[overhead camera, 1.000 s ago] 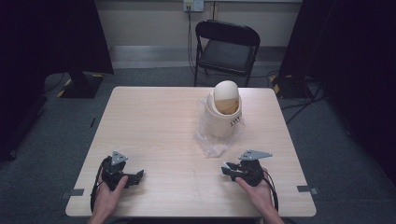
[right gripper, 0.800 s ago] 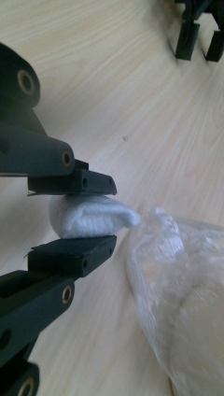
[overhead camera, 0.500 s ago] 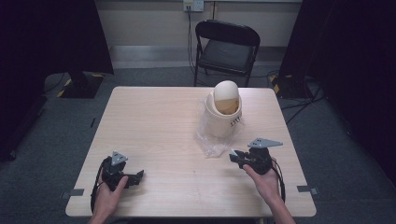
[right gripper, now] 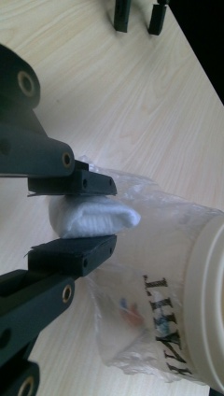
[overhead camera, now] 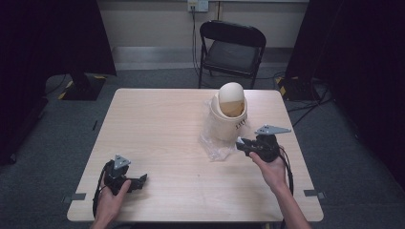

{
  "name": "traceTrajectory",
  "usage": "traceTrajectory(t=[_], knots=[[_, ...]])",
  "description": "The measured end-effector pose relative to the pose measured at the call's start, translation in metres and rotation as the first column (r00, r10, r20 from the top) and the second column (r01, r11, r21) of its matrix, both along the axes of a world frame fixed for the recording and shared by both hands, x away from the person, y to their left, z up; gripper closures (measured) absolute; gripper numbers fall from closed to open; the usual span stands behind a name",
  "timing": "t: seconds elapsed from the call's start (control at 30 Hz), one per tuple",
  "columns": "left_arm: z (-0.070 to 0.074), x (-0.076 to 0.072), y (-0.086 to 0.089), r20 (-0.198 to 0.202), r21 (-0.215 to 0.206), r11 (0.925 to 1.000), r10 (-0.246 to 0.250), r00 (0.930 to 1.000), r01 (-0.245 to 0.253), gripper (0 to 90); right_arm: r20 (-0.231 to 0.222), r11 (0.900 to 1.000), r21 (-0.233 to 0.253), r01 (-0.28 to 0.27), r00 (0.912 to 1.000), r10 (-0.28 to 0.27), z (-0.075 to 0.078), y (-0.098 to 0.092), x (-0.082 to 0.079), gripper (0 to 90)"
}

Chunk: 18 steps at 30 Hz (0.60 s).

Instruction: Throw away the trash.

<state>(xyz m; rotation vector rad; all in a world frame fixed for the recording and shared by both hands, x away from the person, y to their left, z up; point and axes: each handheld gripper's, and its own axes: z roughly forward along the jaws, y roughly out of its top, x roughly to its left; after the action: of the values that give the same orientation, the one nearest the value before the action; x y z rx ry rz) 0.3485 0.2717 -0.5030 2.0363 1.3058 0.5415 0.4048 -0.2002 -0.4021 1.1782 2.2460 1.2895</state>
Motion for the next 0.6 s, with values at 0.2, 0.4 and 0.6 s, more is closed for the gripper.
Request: traceTrajectory(t=[0.2,0.4,0.6], knots=[[0.0,0.0,0.0,0.0,0.0,1.0,0.0,1.0,0.0,0.0,0.031,1.0,0.022,-0.008,0.9995,0.007,0.023,0.003,0.013,70.4],[0.0,0.0,0.0,0.0,0.0,1.0,0.001,1.0,-0.001,0.0,0.047,1.0,0.013,-0.009,0.9988,0.008,0.035,0.005,0.025,70.4],[0.0,0.0,0.0,0.0,0.002,1.0,0.003,1.0,-0.003,0.0,0.054,1.0,0.007,-0.013,0.9985,0.013,0.044,0.011,0.038,70.4]])
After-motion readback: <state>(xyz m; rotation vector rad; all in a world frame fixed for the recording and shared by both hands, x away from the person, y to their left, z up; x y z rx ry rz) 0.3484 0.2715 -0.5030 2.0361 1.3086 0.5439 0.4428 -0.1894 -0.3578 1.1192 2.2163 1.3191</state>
